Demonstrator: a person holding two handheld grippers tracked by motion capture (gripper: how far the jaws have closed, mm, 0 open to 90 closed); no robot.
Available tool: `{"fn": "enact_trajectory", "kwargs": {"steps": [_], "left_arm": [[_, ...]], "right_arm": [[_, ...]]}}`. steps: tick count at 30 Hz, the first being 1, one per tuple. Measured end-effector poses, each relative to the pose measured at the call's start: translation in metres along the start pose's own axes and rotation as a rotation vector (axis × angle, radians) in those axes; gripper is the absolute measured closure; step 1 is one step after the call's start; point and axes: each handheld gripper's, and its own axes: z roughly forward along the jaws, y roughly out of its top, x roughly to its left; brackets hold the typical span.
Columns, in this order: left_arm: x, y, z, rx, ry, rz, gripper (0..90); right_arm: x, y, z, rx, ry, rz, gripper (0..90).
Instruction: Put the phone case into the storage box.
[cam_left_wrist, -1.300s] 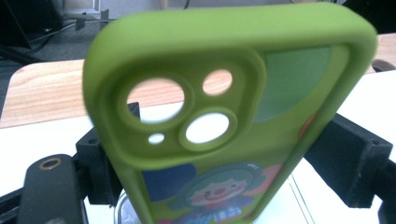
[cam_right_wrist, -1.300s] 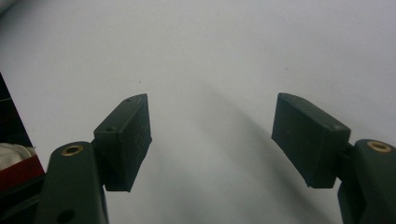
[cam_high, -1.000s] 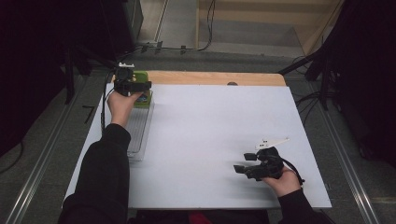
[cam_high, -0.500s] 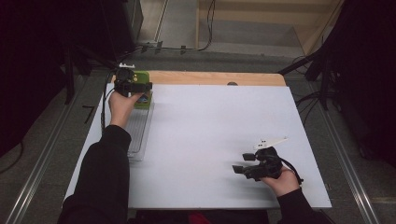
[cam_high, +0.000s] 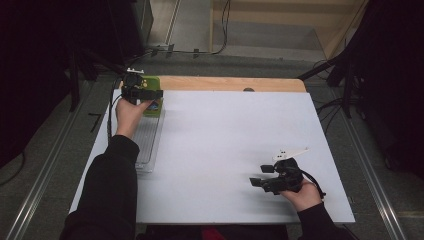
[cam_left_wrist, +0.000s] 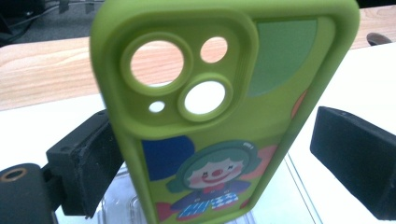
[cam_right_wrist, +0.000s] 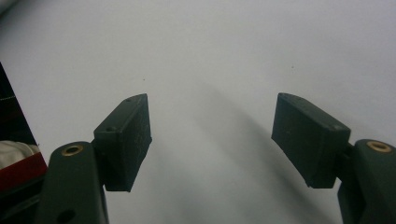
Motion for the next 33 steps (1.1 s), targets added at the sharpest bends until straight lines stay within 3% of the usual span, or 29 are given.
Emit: {"fn": "enact_trajectory", "kwargs": {"steps": [5, 18, 25, 33], "left_arm": [[0.004, 0.000, -0.006, 0.018, -0.031, -0.013, 5.5], [0.004, -0.004, -0.024, 0.084, -0.056, -0.006, 5.6], [0.005, -0.006, -0.034, 0.101, -0.079, -0.031, 5.6], [0.000, -0.006, -0.048, 0.127, -0.127, -0.028, 8.0]], "right_arm": [[0.000, 0.000, 0.000, -0.001, -0.002, 0.000, 26.6], [-0.001, 0.000, 0.000, -0.002, -0.001, -0.001, 26.6], [-0.001, 0.000, 0.000, -0.001, -0.002, 0.001, 26.6], [-0.001, 0.001, 0.000, 0.000, 0.001, 0.003, 26.6]]}}
